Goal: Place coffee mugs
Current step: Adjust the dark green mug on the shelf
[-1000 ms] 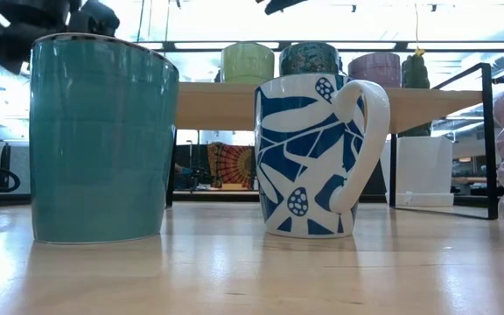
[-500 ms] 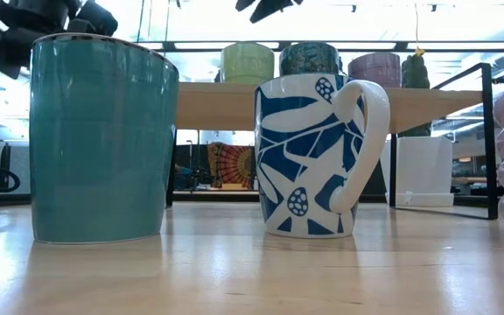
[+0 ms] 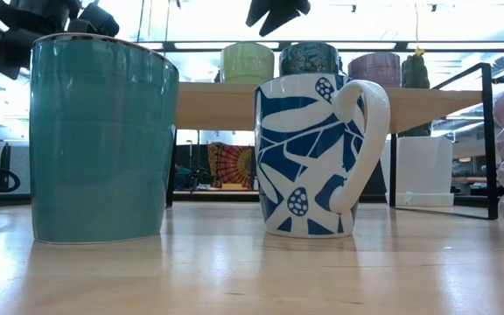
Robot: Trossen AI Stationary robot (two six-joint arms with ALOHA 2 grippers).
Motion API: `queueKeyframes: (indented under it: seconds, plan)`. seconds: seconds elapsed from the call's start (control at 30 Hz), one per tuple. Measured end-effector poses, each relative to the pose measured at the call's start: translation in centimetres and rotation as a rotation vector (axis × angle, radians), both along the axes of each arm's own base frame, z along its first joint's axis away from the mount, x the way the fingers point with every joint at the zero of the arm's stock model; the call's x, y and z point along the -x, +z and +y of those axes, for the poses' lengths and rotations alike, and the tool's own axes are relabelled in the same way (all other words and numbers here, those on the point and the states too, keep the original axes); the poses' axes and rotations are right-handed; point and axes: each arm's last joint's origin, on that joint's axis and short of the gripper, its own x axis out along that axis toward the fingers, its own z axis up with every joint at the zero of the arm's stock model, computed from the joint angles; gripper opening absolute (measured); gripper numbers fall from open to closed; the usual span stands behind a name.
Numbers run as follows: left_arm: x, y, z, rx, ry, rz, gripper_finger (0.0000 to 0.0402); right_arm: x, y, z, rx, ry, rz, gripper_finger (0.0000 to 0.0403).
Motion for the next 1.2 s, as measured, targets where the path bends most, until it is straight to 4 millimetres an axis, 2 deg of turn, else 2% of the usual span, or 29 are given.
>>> queueKeyframes:
  seconds: [0.17, 0.43, 0.63, 0.97, 1.2]
  plan:
    - [0.0, 0.0, 0.0, -0.001, 0.000, 0.000, 0.0194, 0.4, 0.2, 0.1, 0.025, 0.035, 0.029, 0.0287]
    - [0.0, 0.0, 0.0, 0.000, 0.000, 0.004, 0.0194, 1.7, -0.7, -1.5, 0.040, -0.006, 0.192, 0.0287]
    - [0.0, -0.2, 0.0, 0.004, 0.000, 0.018, 0.0194, 2.9, -0.3, -0.3, 0.088, -0.017, 0.253, 0.0287]
    - [0.0, -0.3, 0.0, 0.014, 0.001, 0.026, 0.0194, 4.5, 0.5, 0.6, 0.061, -0.046, 0.249, 0.0288]
    - [0.0, -0.3, 0.0, 0.015, 0.001, 0.033, 0.0194, 4.9, -0.3, 1.3, 0.070, -0.039, 0.290, 0.0288]
